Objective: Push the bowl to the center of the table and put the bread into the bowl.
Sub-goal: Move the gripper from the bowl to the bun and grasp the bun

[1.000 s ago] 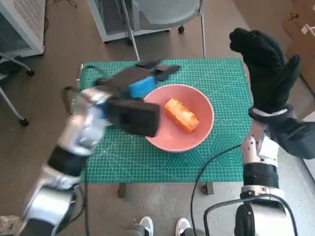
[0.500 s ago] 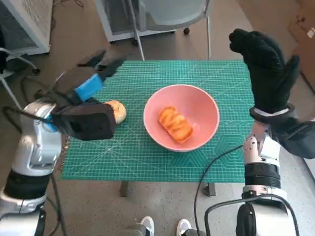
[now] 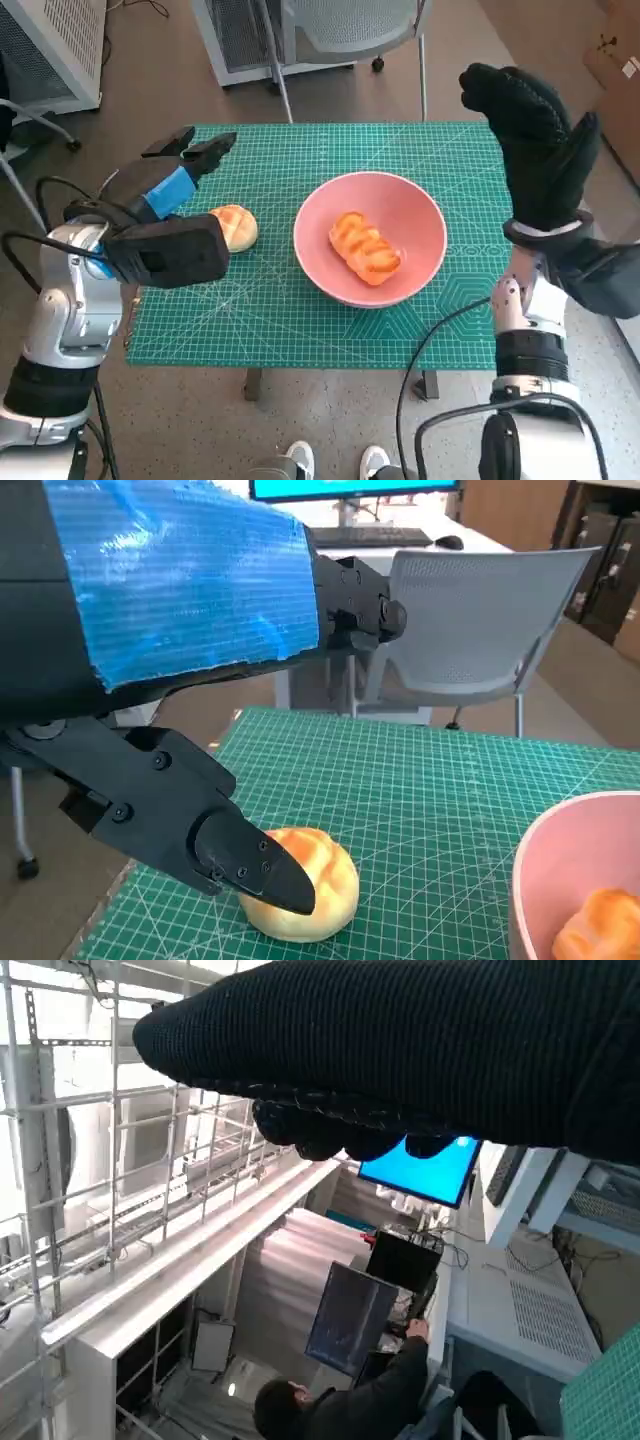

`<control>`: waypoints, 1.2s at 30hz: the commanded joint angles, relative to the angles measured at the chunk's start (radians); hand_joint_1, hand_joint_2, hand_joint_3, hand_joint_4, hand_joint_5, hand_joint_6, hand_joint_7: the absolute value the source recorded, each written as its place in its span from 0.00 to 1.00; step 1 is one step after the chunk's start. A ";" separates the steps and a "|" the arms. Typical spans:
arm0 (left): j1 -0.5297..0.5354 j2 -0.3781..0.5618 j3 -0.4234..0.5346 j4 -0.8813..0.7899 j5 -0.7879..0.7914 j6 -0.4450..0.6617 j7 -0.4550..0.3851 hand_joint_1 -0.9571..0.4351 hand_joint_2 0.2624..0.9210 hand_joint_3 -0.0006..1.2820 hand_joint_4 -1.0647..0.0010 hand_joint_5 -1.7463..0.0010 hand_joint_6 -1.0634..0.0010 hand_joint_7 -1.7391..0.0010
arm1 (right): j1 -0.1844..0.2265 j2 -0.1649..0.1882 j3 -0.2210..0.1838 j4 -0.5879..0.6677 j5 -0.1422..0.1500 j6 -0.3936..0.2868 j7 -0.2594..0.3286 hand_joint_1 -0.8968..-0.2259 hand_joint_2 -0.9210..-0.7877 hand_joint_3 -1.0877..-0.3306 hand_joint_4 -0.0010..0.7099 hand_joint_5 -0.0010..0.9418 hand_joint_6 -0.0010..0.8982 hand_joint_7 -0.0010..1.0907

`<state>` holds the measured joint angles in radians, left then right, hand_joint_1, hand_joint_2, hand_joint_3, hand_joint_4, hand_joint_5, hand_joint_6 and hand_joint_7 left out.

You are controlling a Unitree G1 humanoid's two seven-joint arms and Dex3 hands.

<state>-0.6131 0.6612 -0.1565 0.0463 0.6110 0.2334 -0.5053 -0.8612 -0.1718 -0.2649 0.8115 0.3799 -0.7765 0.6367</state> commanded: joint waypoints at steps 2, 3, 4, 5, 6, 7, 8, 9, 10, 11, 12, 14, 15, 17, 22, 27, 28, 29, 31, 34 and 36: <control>-0.032 -0.013 -0.037 0.077 0.008 -0.013 0.010 0.47 0.69 0.00 1.00 1.00 0.84 1.00 | -0.009 0.006 0.004 0.023 0.003 0.011 0.016 0.37 0.00 0.46 0.44 0.00 0.50 0.00; -0.041 -0.018 -0.045 0.096 0.012 -0.012 0.013 0.47 0.70 0.00 1.00 1.00 0.84 1.00 | -0.009 0.005 0.004 0.022 0.004 0.012 0.018 0.37 0.00 0.46 0.44 0.00 0.50 0.00; -0.048 -0.020 -0.051 0.110 0.015 -0.012 0.016 0.47 0.70 0.00 1.00 1.00 0.84 1.00 | -0.010 0.004 0.004 0.022 0.005 0.013 0.020 0.37 0.00 0.46 0.44 0.00 0.50 0.00; -0.056 -0.024 -0.061 0.128 0.023 -0.011 0.020 0.47 0.70 0.00 1.00 1.00 0.84 1.00 | -0.009 0.004 0.003 0.021 0.006 0.014 0.022 0.37 0.00 0.46 0.44 0.00 0.50 0.00; -0.067 -0.030 -0.075 0.154 0.034 -0.008 0.027 0.47 0.70 0.00 1.00 1.00 0.84 1.00 | -0.008 0.002 0.003 0.020 0.008 0.015 0.025 0.37 0.00 0.46 0.44 0.00 0.50 0.00; -0.075 -0.034 -0.085 0.173 0.042 -0.007 0.031 0.47 0.70 0.00 1.00 1.00 0.84 1.00 | -0.008 0.001 0.002 0.021 0.009 0.016 0.028 0.37 0.00 0.46 0.44 0.00 0.50 0.00; -0.086 -0.040 -0.097 0.198 0.051 -0.006 0.037 0.47 0.70 0.00 1.00 1.00 0.84 1.00 | -0.007 0.000 0.001 0.020 0.011 0.017 0.031 0.37 0.00 0.46 0.44 0.00 0.50 0.00; -0.094 -0.043 -0.105 0.215 0.055 -0.006 0.041 0.47 0.70 0.00 1.00 1.00 0.84 1.00 | -0.006 -0.002 0.000 0.020 0.012 0.017 0.033 0.37 0.00 0.46 0.44 0.00 0.50 0.00; -0.105 -0.049 -0.114 0.241 0.061 -0.007 0.046 0.47 0.70 0.00 1.00 1.00 0.84 1.00 | -0.006 -0.003 0.000 0.018 0.013 0.018 0.035 0.37 0.00 0.46 0.44 0.00 0.50 0.00; -0.113 -0.054 -0.121 0.260 0.064 -0.008 0.050 0.47 0.70 0.00 1.00 1.00 0.84 1.00 | -0.005 -0.004 -0.001 0.018 0.015 0.019 0.037 0.37 0.00 0.46 0.44 0.00 0.50 0.00; -0.128 -0.062 -0.130 0.294 0.070 -0.009 0.057 0.47 0.70 0.00 1.00 1.00 0.84 1.00 | -0.004 -0.006 -0.002 0.015 0.017 0.021 0.039 0.37 0.00 0.46 0.44 0.00 0.50 0.00; -0.154 -0.075 -0.148 0.356 0.079 -0.014 0.072 0.47 0.70 0.00 0.99 1.00 0.84 1.00 | -0.002 -0.008 -0.003 0.011 0.019 0.023 0.042 0.37 0.00 0.46 0.44 0.00 0.50 0.00; -0.166 -0.080 -0.156 0.382 0.082 -0.017 0.080 0.47 0.70 0.00 0.99 1.00 0.84 1.00 | -0.001 -0.009 -0.004 0.009 0.020 0.024 0.042 0.37 0.00 0.46 0.44 0.00 0.50 0.00; -0.192 -0.091 -0.171 0.444 0.088 -0.025 0.097 0.47 0.70 0.00 0.99 1.00 0.84 1.00 | -0.001 -0.011 -0.005 0.005 0.021 0.027 0.044 0.38 0.00 0.46 0.44 0.00 0.50 0.00; -0.276 -0.134 -0.210 0.655 0.098 -0.051 0.153 0.48 0.71 0.00 0.98 1.00 0.83 1.00 | 0.004 -0.016 -0.009 -0.008 0.025 0.036 0.049 0.38 0.00 0.46 0.44 0.00 0.50 0.00; -0.352 -0.189 -0.237 0.868 0.095 -0.078 0.220 0.53 0.71 0.00 0.96 0.99 0.80 0.99 | 0.012 -0.019 -0.010 -0.028 0.024 0.041 0.046 0.39 0.00 0.46 0.44 0.00 0.50 0.00; -0.363 -0.195 -0.241 0.898 0.094 -0.084 0.230 0.54 0.70 0.00 0.96 0.99 0.79 0.99 | 0.013 -0.019 -0.009 -0.031 0.024 0.042 0.044 0.39 0.00 0.46 0.44 0.00 0.50 0.00; -0.375 -0.206 -0.246 0.939 0.092 -0.091 0.243 0.54 0.70 0.00 0.96 0.99 0.79 0.99 | 0.015 -0.019 -0.009 -0.035 0.022 0.042 0.043 0.39 0.00 0.46 0.44 0.00 0.50 0.00; -0.398 -0.225 -0.256 1.018 0.091 -0.105 0.269 0.57 0.70 0.00 0.94 0.99 0.77 0.98 | 0.019 -0.018 -0.008 -0.044 0.020 0.042 0.039 0.39 0.00 0.46 0.44 0.00 0.50 0.00; -0.426 -0.251 -0.273 1.113 0.095 -0.119 0.307 0.60 0.71 0.00 0.90 0.99 0.74 0.98 | 0.028 -0.017 -0.005 -0.060 0.016 0.041 0.034 0.39 0.00 0.46 0.44 0.00 0.50 0.00; -0.437 -0.260 -0.281 1.151 0.095 -0.126 0.325 0.62 0.72 0.01 0.87 0.98 0.72 0.98 | 0.032 -0.016 -0.004 -0.067 0.015 0.042 0.032 0.39 0.00 0.46 0.44 0.00 0.50 0.00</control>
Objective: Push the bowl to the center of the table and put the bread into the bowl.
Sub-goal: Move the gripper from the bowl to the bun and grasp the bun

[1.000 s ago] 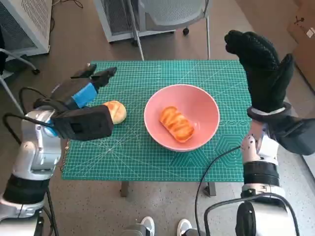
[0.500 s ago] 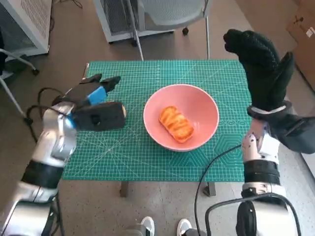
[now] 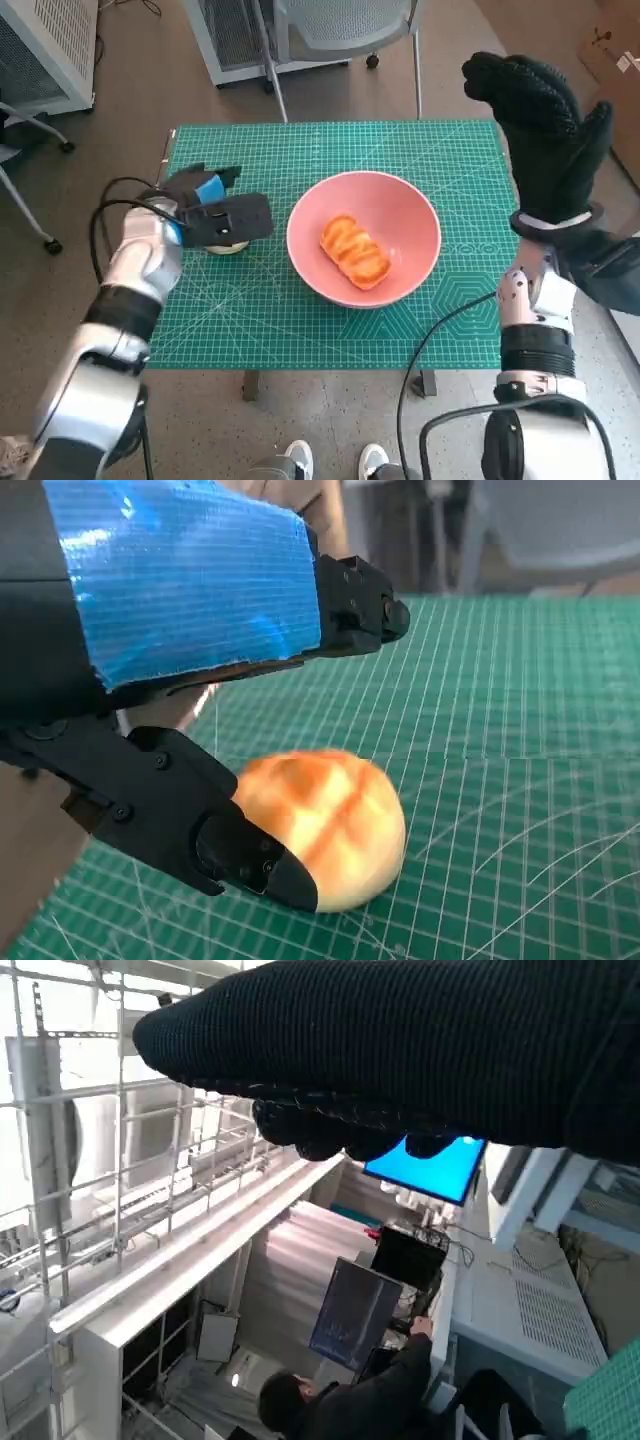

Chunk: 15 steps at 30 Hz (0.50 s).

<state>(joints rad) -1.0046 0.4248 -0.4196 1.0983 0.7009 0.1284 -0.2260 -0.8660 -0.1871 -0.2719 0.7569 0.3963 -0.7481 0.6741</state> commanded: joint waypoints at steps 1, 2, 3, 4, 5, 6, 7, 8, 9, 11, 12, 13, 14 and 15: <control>-0.049 -0.027 -0.022 0.114 0.005 -0.023 0.055 0.63 0.73 0.01 0.85 0.98 0.71 0.98 | 0.040 0.000 0.004 -0.017 -0.003 0.013 -0.007 0.39 0.00 0.46 0.44 0.00 0.50 0.00; -0.052 -0.030 -0.026 0.125 0.004 -0.025 0.062 0.64 0.74 0.01 0.82 0.98 0.70 0.98 | 0.042 0.000 0.005 -0.021 -0.003 0.014 -0.009 0.39 0.00 0.46 0.44 0.00 0.50 0.00; -0.054 -0.033 -0.033 0.138 0.008 -0.024 0.074 0.65 0.76 0.01 0.78 0.98 0.68 0.98 | 0.045 0.000 0.005 -0.024 -0.004 0.013 -0.009 0.39 0.00 0.46 0.44 0.00 0.50 0.00; -0.055 -0.035 -0.039 0.147 0.011 -0.024 0.083 0.66 0.78 0.02 0.67 0.95 0.65 0.97 | 0.047 0.000 0.005 -0.028 -0.004 0.013 -0.010 0.39 0.00 0.46 0.44 0.00 0.50 0.00; -0.055 -0.035 -0.048 0.152 0.017 -0.024 0.091 0.68 0.81 0.02 0.55 0.87 0.59 0.97 | 0.049 -0.001 0.005 -0.031 -0.003 0.014 -0.011 0.39 0.00 0.46 0.44 0.00 0.50 0.00; -0.056 -0.035 -0.055 0.156 0.020 -0.024 0.098 0.73 0.83 0.04 0.50 0.76 0.53 0.96 | 0.051 -0.001 0.005 -0.035 -0.003 0.015 -0.011 0.39 0.00 0.46 0.44 0.00 0.50 0.00; -0.056 -0.034 -0.063 0.158 0.024 -0.025 0.106 0.75 0.90 0.05 0.41 0.53 0.44 0.77 | 0.053 -0.003 0.004 -0.038 -0.002 0.016 -0.012 0.38 0.00 0.46 0.44 0.00 0.50 0.00; -0.056 -0.034 -0.069 0.161 0.027 -0.026 0.112 0.74 0.91 0.05 0.39 0.48 0.43 0.70 | 0.055 -0.004 0.004 -0.042 -0.002 0.018 -0.012 0.38 0.00 0.46 0.44 0.00 0.50 0.00; -0.056 -0.031 -0.075 0.159 0.028 -0.028 0.113 0.72 0.93 0.06 0.36 0.40 0.41 0.61 | 0.056 -0.005 0.003 -0.045 -0.001 0.020 -0.012 0.38 0.00 0.46 0.44 0.00 0.50 0.00; -0.058 -0.023 -0.083 0.153 0.028 -0.029 0.105 0.71 0.82 0.18 0.34 0.36 0.39 0.52 | 0.058 -0.008 0.001 -0.050 0.002 0.023 -0.012 0.38 0.00 0.46 0.44 0.00 0.50 0.00; -0.059 -0.021 -0.086 0.151 0.027 -0.029 0.103 0.70 0.72 0.26 0.32 0.34 0.38 0.45 | 0.059 -0.009 0.000 -0.053 0.003 0.025 -0.012 0.38 0.00 0.46 0.44 0.00 0.50 0.00; -0.060 -0.017 -0.087 0.146 0.025 -0.031 0.097 0.70 0.67 0.32 0.31 0.33 0.38 0.40 | 0.059 -0.010 -0.001 -0.053 0.003 0.026 -0.012 0.38 0.00 0.46 0.44 0.00 0.50 0.00; -0.062 -0.010 -0.084 0.135 0.019 -0.033 0.088 0.70 0.65 0.34 0.31 0.33 0.38 0.37 | 0.058 -0.009 -0.001 -0.052 0.003 0.026 -0.014 0.38 0.00 0.46 0.44 0.00 0.50 0.00; -0.064 -0.005 -0.082 0.127 0.014 -0.035 0.080 0.69 0.69 0.31 0.31 0.35 0.40 0.33 | 0.058 -0.009 -0.002 -0.052 0.003 0.027 -0.015 0.38 0.00 0.46 0.44 0.00 0.51 0.00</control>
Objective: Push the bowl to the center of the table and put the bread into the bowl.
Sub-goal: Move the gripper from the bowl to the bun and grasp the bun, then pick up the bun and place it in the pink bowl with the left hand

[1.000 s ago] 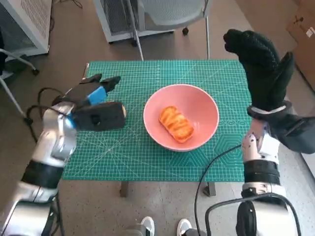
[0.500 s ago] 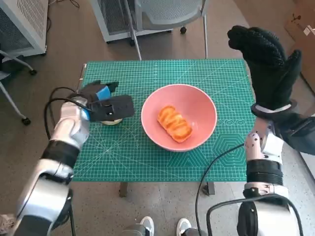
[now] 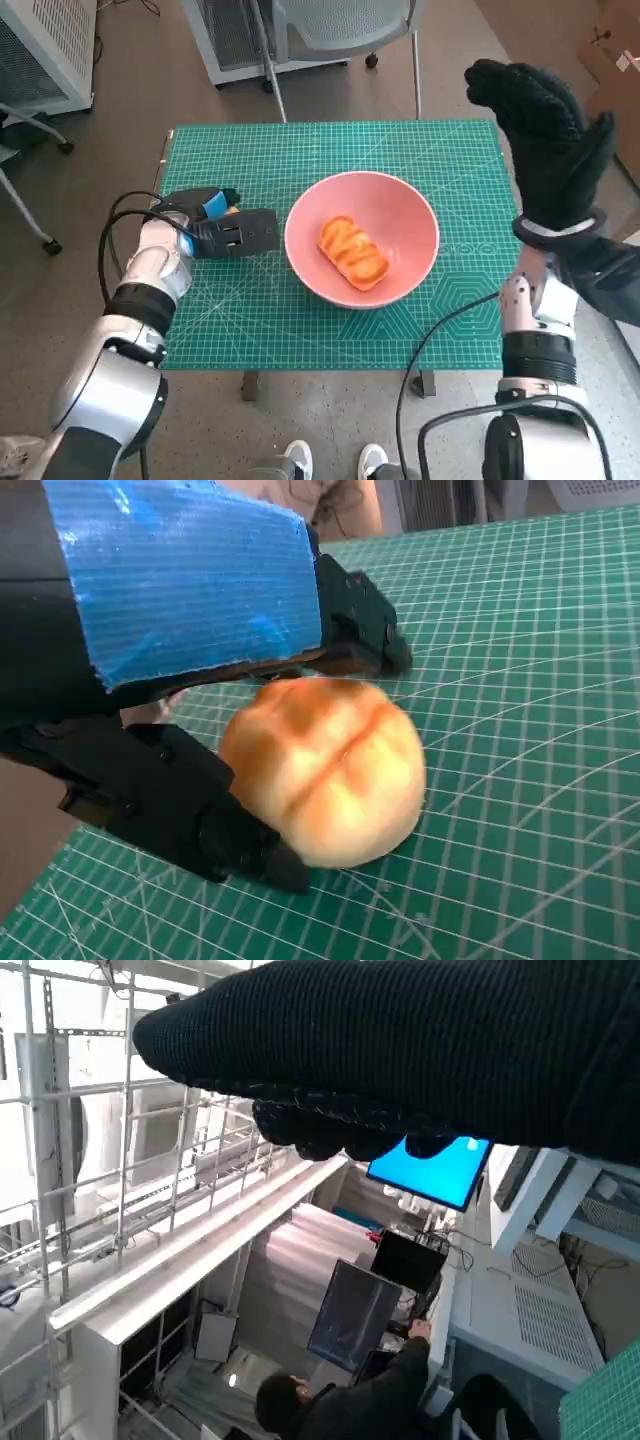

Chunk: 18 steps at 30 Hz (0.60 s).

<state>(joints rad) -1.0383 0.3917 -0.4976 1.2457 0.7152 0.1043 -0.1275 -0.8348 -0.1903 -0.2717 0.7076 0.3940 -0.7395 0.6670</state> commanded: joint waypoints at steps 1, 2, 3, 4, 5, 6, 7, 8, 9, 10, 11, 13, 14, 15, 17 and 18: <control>-0.032 0.034 0.001 -0.029 -0.007 -0.014 -0.027 0.69 0.71 0.30 0.31 0.37 0.41 0.30 | 0.027 -0.005 -0.002 -0.002 0.004 0.018 -0.009 0.38 0.00 0.46 0.44 0.00 0.51 0.00; -0.033 0.038 0.004 -0.035 -0.011 -0.016 -0.032 0.69 0.75 0.27 0.31 0.37 0.42 0.29 | 0.027 -0.004 -0.002 -0.002 0.003 0.018 -0.010 0.38 0.00 0.46 0.44 0.00 0.51 0.01; -0.033 0.042 0.008 -0.045 -0.017 -0.018 -0.037 0.69 0.80 0.23 0.31 0.39 0.42 0.28 | 0.027 -0.003 -0.002 -0.002 0.002 0.018 -0.012 0.38 0.00 0.46 0.44 0.00 0.51 0.01; -0.033 0.045 0.010 -0.053 -0.021 -0.018 -0.041 0.69 0.83 0.20 0.30 0.39 0.43 0.27 | 0.027 -0.002 -0.001 -0.002 0.001 0.019 -0.014 0.38 0.00 0.46 0.44 0.00 0.51 0.01; -0.032 0.050 0.014 -0.068 -0.026 -0.019 -0.045 0.69 0.85 0.19 0.30 0.40 0.43 0.27 | 0.027 -0.001 0.000 -0.002 -0.001 0.018 -0.017 0.38 0.00 0.46 0.45 0.00 0.52 0.01; -0.031 0.053 0.017 -0.078 -0.030 -0.020 -0.047 0.69 0.86 0.18 0.30 0.40 0.44 0.27 | 0.027 0.000 0.000 -0.001 -0.002 0.018 -0.019 0.38 0.00 0.45 0.45 0.00 0.52 0.01; -0.029 0.057 0.021 -0.093 -0.034 -0.021 -0.048 0.69 0.87 0.17 0.30 0.40 0.44 0.26 | 0.026 0.001 0.001 0.001 -0.003 0.017 -0.021 0.38 0.00 0.45 0.45 0.00 0.52 0.01; -0.026 0.061 0.024 -0.104 -0.037 -0.022 -0.050 0.69 0.87 0.16 0.30 0.40 0.44 0.26 | 0.026 0.002 0.002 0.002 -0.004 0.017 -0.022 0.38 0.00 0.46 0.45 0.00 0.52 0.01; -0.023 0.065 0.028 -0.120 -0.041 -0.022 -0.052 0.69 0.88 0.16 0.30 0.40 0.44 0.26 | 0.025 0.003 0.002 0.004 -0.005 0.015 -0.023 0.38 0.00 0.46 0.45 0.00 0.52 0.01; -0.020 0.068 0.031 -0.132 -0.044 -0.021 -0.054 0.69 0.91 0.13 0.30 0.40 0.44 0.27 | 0.025 0.003 0.003 0.005 -0.006 0.014 -0.024 0.38 0.00 0.46 0.45 0.00 0.52 0.01; -0.014 0.074 0.036 -0.151 -0.046 -0.024 -0.053 0.69 0.92 0.12 0.30 0.40 0.45 0.27 | 0.024 0.004 0.003 0.008 -0.006 0.013 -0.024 0.38 0.00 0.46 0.45 0.00 0.52 0.01; -0.004 0.083 0.042 -0.187 -0.049 -0.023 -0.055 0.69 0.97 0.08 0.30 0.38 0.45 0.29 | 0.023 0.005 0.004 0.010 -0.007 0.012 -0.026 0.38 0.00 0.46 0.45 0.00 0.52 0.01; 0.001 0.087 0.045 -0.202 -0.050 -0.019 -0.056 0.69 0.97 0.07 0.30 0.37 0.45 0.30 | 0.022 0.005 0.004 0.011 -0.007 0.012 -0.026 0.38 0.00 0.46 0.45 0.00 0.53 0.01; 0.006 0.091 0.048 -0.220 -0.053 -0.016 -0.058 0.69 0.98 0.06 0.30 0.36 0.45 0.31 | 0.021 0.005 0.004 0.013 -0.007 0.011 -0.026 0.38 0.00 0.46 0.45 0.00 0.53 0.01; 0.018 0.100 0.053 -0.254 -0.056 -0.014 -0.058 0.69 0.99 0.06 0.30 0.36 0.45 0.31 | 0.021 0.007 0.005 0.013 -0.006 0.011 -0.024 0.39 0.00 0.46 0.45 0.00 0.53 0.01; 0.025 0.104 0.055 -0.269 -0.058 -0.014 -0.058 0.69 0.99 0.05 0.30 0.36 0.45 0.32 | 0.022 0.008 0.005 0.013 -0.005 0.011 -0.024 0.39 0.00 0.46 0.45 0.00 0.52 0.01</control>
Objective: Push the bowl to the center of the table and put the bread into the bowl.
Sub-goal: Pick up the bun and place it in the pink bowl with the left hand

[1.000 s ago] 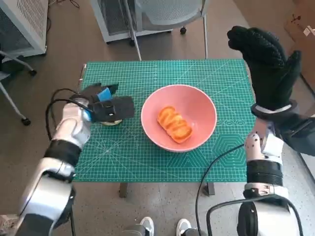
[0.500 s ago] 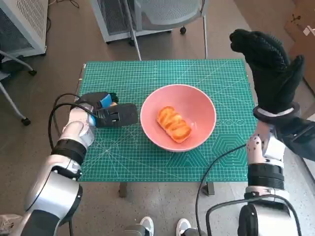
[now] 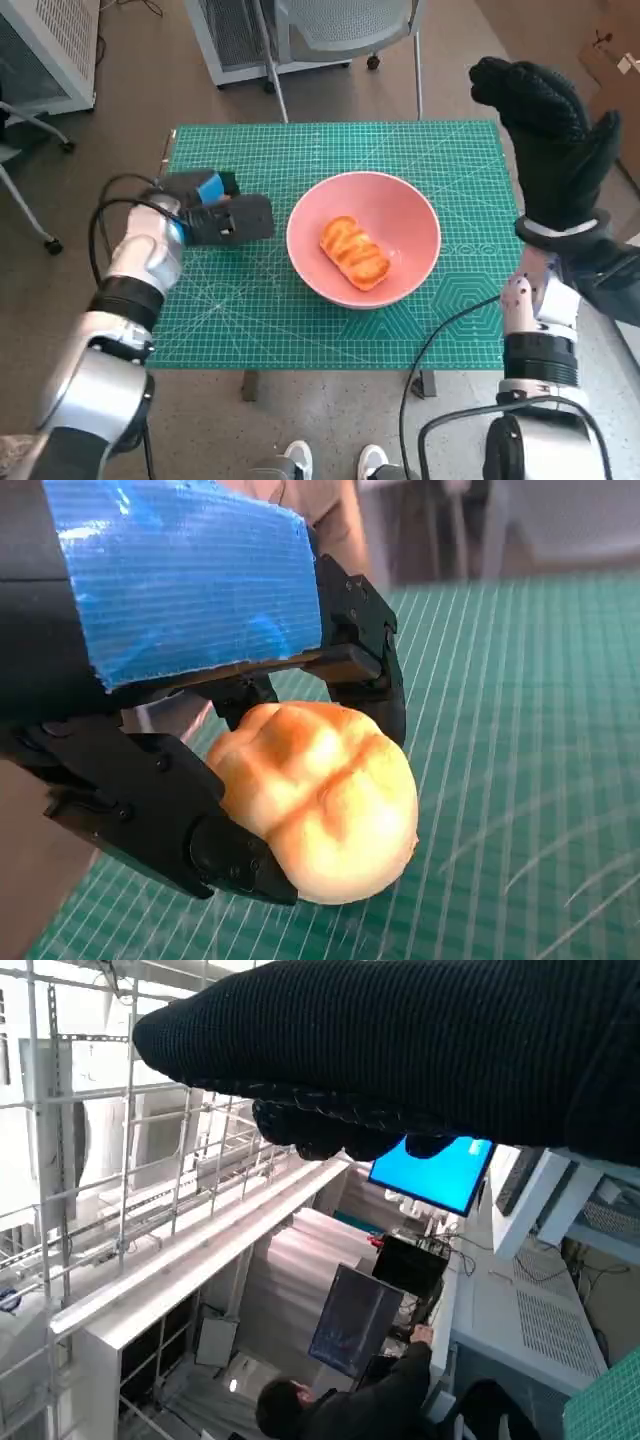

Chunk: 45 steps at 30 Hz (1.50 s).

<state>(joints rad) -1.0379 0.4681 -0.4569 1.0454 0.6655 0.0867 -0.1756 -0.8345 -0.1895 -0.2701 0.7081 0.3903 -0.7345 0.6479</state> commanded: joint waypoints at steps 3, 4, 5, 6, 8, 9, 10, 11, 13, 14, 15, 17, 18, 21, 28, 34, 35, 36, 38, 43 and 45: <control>0.048 0.045 0.023 -0.122 -0.014 -0.006 -0.008 0.69 1.00 0.05 0.30 0.36 0.45 0.32 | 0.022 0.008 0.004 0.016 0.000 0.005 -0.001 0.39 0.00 0.46 0.46 0.00 0.52 0.01; 0.055 0.049 0.026 -0.136 -0.015 -0.008 -0.009 0.69 1.00 0.05 0.30 0.36 0.45 0.32 | 0.022 0.009 0.004 0.016 0.001 0.004 0.000 0.39 0.00 0.46 0.46 0.00 0.52 0.01; 0.063 0.055 0.029 -0.156 -0.016 -0.010 -0.009 0.69 1.00 0.05 0.30 0.36 0.45 0.32 | 0.023 0.010 0.004 0.017 0.002 0.004 0.002 0.39 0.00 0.46 0.46 0.00 0.52 0.01; 0.071 0.059 0.032 -0.172 -0.016 -0.011 -0.009 0.69 1.00 0.05 0.30 0.36 0.45 0.32 | 0.024 0.010 0.004 0.017 0.003 0.005 0.003 0.39 0.00 0.46 0.46 0.00 0.52 0.01; 0.087 0.068 0.040 -0.212 -0.017 -0.011 -0.011 0.69 1.00 0.05 0.30 0.35 0.44 0.32 | 0.026 0.012 0.003 0.017 0.005 0.005 0.005 0.39 0.00 0.46 0.46 0.00 0.52 0.01; 0.096 0.074 0.046 -0.238 -0.020 -0.014 -0.012 0.69 1.00 0.05 0.30 0.35 0.44 0.32 | 0.026 0.012 0.003 0.017 0.006 0.006 0.006 0.39 0.00 0.46 0.46 0.00 0.52 0.01; 0.104 0.079 0.052 -0.260 -0.021 -0.016 -0.014 0.69 1.00 0.05 0.30 0.35 0.44 0.32 | 0.027 0.012 0.003 0.017 0.007 0.006 0.007 0.39 0.00 0.46 0.46 0.00 0.52 0.01; 0.113 0.085 0.058 -0.291 -0.023 -0.015 -0.017 0.69 1.00 0.04 0.30 0.35 0.44 0.33 | 0.027 0.012 0.003 0.017 0.009 0.008 0.007 0.39 0.00 0.46 0.46 0.00 0.52 0.00; 0.130 0.094 0.071 -0.352 -0.024 -0.008 -0.025 0.69 1.00 0.04 0.30 0.35 0.44 0.33 | 0.028 0.012 0.002 0.016 0.011 0.010 0.009 0.39 0.00 0.46 0.46 0.00 0.52 0.00; 0.138 0.097 0.076 -0.379 -0.024 -0.003 -0.029 0.69 1.00 0.04 0.29 0.36 0.43 0.33 | 0.028 0.012 0.001 0.015 0.013 0.012 0.009 0.39 0.00 0.46 0.46 0.00 0.52 0.00; 0.147 0.101 0.084 -0.420 -0.024 0.005 -0.035 0.69 1.00 0.04 0.29 0.36 0.43 0.33 | 0.028 0.013 0.001 0.014 0.015 0.014 0.011 0.39 0.00 0.46 0.46 0.00 0.52 0.00; 0.165 0.104 0.098 -0.501 -0.021 0.023 -0.047 0.69 1.00 0.03 0.28 0.37 0.42 0.34 | 0.029 0.013 0.002 0.010 0.017 0.017 0.011 0.39 0.00 0.46 0.46 0.00 0.51 0.00; 0.174 0.105 0.104 -0.540 -0.019 0.033 -0.054 0.69 1.00 0.03 0.28 0.37 0.42 0.34 | 0.029 0.013 0.002 0.008 0.018 0.018 0.012 0.39 0.00 0.46 0.46 0.00 0.51 0.00; 0.191 0.094 0.113 -0.650 -0.005 0.065 -0.068 0.69 0.99 0.03 0.27 0.38 0.41 0.34 | 0.027 0.014 0.003 0.007 0.018 0.021 0.010 0.39 0.00 0.46 0.46 0.00 0.51 0.00; 0.209 0.020 0.088 -0.875 0.027 0.100 -0.082 0.69 0.99 0.02 0.26 0.40 0.38 0.35 | 0.029 0.024 0.009 0.003 0.014 0.019 0.008 0.39 0.00 0.46 0.46 0.00 0.51 0.00; 0.176 -0.063 0.033 -0.884 0.051 0.080 -0.086 0.69 0.98 0.01 0.24 0.40 0.38 0.35 | 0.033 0.028 0.014 -0.002 0.010 0.022 0.003 0.39 0.00 0.46 0.46 0.00 0.51 0.00; 0.168 -0.075 0.025 -0.876 0.053 0.072 -0.085 0.69 0.98 0.01 0.24 0.41 0.38 0.35 | 0.034 0.028 0.015 -0.004 0.009 0.022 0.002 0.39 0.00 0.46 0.46 0.00 0.51 0.00; 0.158 -0.091 0.014 -0.863 0.056 0.064 -0.084 0.69 0.98 0.01 0.24 0.41 0.38 0.35 | 0.036 0.028 0.016 -0.009 0.009 0.024 0.000 0.38 0.00 0.46 0.46 0.00 0.51 0.00; 0.142 -0.116 0.000 -0.843 0.059 0.053 -0.087 0.69 0.98 0.01 0.24 0.41 0.38 0.34 | 0.039 0.027 0.017 -0.016 0.009 0.026 -0.002 0.38 0.00 0.46 0.46 0.00 0.51 0.00; 0.105 -0.165 -0.028 -0.785 0.060 0.025 -0.094 0.69 1.00 0.02 0.26 0.39 0.40 0.33 | 0.047 0.022 0.015 -0.034 0.012 0.038 -0.003 0.37 0.00 0.46 0.46 0.00 0.51 0.00; 0.094 -0.177 -0.035 -0.756 0.058 0.003 -0.089 0.69 1.00 0.02 0.26 0.39 0.41 0.33 | 0.053 0.020 0.014 -0.044 0.012 0.042 -0.005 0.37 0.00 0.46 0.46 0.00 0.51 0.00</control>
<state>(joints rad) -0.8983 0.3012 -0.4820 0.2557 0.7094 0.1147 -0.2644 -0.8106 -0.1635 -0.2562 0.6759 0.3977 -0.7125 0.6495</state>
